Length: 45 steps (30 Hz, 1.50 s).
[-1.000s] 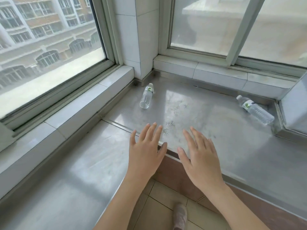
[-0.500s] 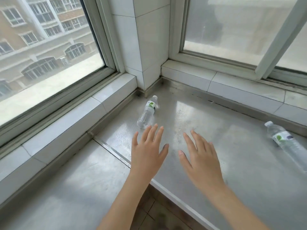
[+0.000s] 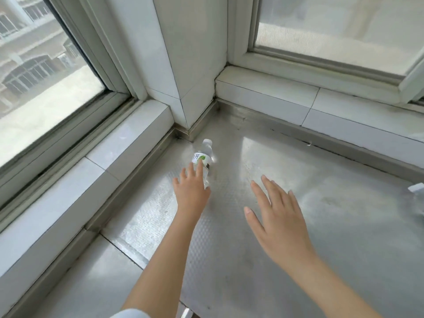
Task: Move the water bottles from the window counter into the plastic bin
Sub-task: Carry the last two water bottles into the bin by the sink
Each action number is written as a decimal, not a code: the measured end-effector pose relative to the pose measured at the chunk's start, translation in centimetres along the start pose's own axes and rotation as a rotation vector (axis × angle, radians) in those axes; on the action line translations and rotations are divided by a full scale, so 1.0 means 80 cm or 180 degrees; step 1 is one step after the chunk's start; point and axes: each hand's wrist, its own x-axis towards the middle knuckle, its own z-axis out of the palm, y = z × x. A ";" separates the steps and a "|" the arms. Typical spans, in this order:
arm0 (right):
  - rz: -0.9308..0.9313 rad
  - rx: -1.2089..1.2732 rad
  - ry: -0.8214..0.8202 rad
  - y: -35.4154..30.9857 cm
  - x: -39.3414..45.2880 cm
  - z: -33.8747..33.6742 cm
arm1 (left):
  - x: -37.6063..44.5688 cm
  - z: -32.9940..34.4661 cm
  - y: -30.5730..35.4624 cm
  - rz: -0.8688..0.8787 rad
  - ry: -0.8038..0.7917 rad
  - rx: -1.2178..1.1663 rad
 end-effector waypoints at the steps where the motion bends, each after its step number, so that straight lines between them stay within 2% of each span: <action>1: 0.0004 -0.0002 -0.0022 0.001 0.008 0.003 | 0.012 0.006 0.000 -0.0060 -0.0105 -0.0024; 4: 0.0091 0.0002 -0.0009 0.003 0.025 0.011 | 0.041 0.017 0.001 -0.0318 -0.0294 -0.0610; 10: 0.0312 0.0052 0.0003 0.028 0.038 0.019 | 0.060 0.019 0.001 -0.0697 -0.0219 -0.1640; 15: 0.0554 0.0027 0.0200 0.055 0.030 0.017 | 0.017 0.012 0.040 -0.0481 -0.0301 -0.2395; 22: 0.1061 -0.0123 0.0294 0.126 -0.014 -0.002 | -0.045 -0.002 0.154 0.0072 -0.0762 -0.3214; 30: 0.1579 -0.0496 0.0326 0.271 -0.075 -0.010 | -0.101 -0.002 0.280 0.0535 -0.1023 -0.3296; 34: 0.2004 -0.0901 -0.0073 0.363 -0.085 -0.010 | -0.122 0.003 0.326 0.0587 -0.1078 -0.3205; 40: 0.2557 -0.0908 -0.0508 0.454 -0.079 -0.019 | -0.147 0.011 0.371 0.0557 -0.1032 -0.3070; 41: 0.2540 -0.0887 -0.0390 0.462 -0.078 -0.022 | -0.151 0.012 0.376 0.0568 -0.0994 -0.3056; 44: 0.2110 -0.0805 0.0521 0.470 -0.081 -0.027 | -0.159 0.014 0.383 0.0568 -0.0930 -0.2994; 45: 0.2005 -0.0828 0.0676 0.470 -0.084 -0.026 | -0.161 0.014 0.384 0.0544 -0.0945 -0.3005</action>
